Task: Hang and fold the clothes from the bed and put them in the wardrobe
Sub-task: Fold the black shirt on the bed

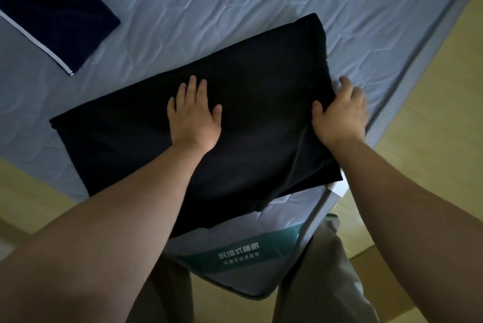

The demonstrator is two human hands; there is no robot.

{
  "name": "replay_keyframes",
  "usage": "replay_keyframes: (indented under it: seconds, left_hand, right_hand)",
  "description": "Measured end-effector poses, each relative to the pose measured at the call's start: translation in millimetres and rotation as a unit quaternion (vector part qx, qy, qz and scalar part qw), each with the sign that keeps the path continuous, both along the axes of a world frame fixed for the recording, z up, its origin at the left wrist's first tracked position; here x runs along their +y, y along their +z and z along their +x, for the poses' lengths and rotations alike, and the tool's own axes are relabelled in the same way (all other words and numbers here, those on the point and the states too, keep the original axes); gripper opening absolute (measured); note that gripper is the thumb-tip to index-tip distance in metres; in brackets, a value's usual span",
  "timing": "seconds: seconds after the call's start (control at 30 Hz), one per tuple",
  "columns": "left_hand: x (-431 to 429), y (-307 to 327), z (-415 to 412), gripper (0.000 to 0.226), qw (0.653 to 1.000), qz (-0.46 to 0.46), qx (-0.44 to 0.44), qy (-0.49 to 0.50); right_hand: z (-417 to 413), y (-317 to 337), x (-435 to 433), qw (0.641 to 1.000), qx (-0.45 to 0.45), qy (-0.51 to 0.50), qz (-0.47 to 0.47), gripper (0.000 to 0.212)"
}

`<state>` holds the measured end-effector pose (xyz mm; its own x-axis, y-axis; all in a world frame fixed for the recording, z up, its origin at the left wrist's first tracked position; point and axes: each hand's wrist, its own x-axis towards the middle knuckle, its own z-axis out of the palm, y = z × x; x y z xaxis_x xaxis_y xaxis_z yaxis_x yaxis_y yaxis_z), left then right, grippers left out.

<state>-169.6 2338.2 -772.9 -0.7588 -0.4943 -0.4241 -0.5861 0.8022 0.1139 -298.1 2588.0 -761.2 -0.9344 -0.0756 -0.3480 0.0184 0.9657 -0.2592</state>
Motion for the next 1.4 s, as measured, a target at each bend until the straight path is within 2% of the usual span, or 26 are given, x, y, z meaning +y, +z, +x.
replay_keyframes:
  seconds: [0.1, 0.23, 0.37, 0.47, 0.6, 0.73, 0.8, 0.87, 0.97, 1.03, 1.13, 1.23, 1.4]
  left_hand:
    - [-22, 9, 8, 0.062, 0.998, -0.016, 0.054, -0.003]
    - [-74, 19, 30, 0.068, 0.997, -0.029, 0.013, 0.071]
    - [-131, 26, 51, 0.066, 0.991, -0.007, -0.057, 0.123]
    - [-165, 26, 63, 0.075, 0.987, 0.007, -0.146, 0.069]
    - [-200, 30, 47, 0.038, 0.976, 0.079, -0.201, 0.031]
    - [-215, 48, 40, 0.034, 0.973, 0.083, -0.214, -0.036]
    - [-207, 66, 50, 0.026, 0.979, 0.066, -0.181, -0.062]
    - [-189, 86, 75, 0.022, 0.991, 0.022, -0.089, -0.099]
    - [-150, 119, 125, 0.028, 0.986, -0.067, 0.035, -0.148]
    - [-120, 139, 159, 0.032, 0.985, -0.071, 0.055, -0.15]
    - [-75, 149, 207, 0.036, 0.985, -0.012, 0.034, -0.167]
    - [-36, 140, 243, 0.038, 0.981, 0.044, -0.025, -0.185]
    - [3, 95, 277, 0.036, 0.969, 0.049, -0.123, -0.209]
  right_hand:
    - [-2, 11, -48, 0.99, 0.046, 0.131, -0.006, 0.079]
    - [-22, 19, -119, 0.938, 0.018, 0.344, 0.025, 0.091]
    - [-56, 21, -166, 0.898, -0.065, 0.42, 0.115, 0.094]
    - [-70, 20, -181, 0.868, -0.092, 0.449, 0.192, 0.072]
    - [-74, 19, -198, 0.843, -0.097, 0.459, 0.264, 0.042]
    - [-72, 30, -193, 0.87, -0.082, 0.417, 0.251, 0.028]
    - [-67, 49, -182, 0.883, -0.071, 0.403, 0.231, 0.028]
    - [-57, 72, -166, 0.892, -0.064, 0.392, 0.217, 0.026]
    - [-32, 109, -133, 0.905, -0.049, 0.373, 0.197, 0.029]
    - [-9, 131, -106, 0.908, -0.036, 0.372, 0.187, 0.037]
    - [34, 147, -63, 0.898, -0.028, 0.375, 0.229, 0.041]
    - [74, 143, -29, 0.873, -0.065, 0.386, 0.292, 0.035]
    - [111, 102, 7, 0.835, -0.139, 0.4, 0.353, 0.036]
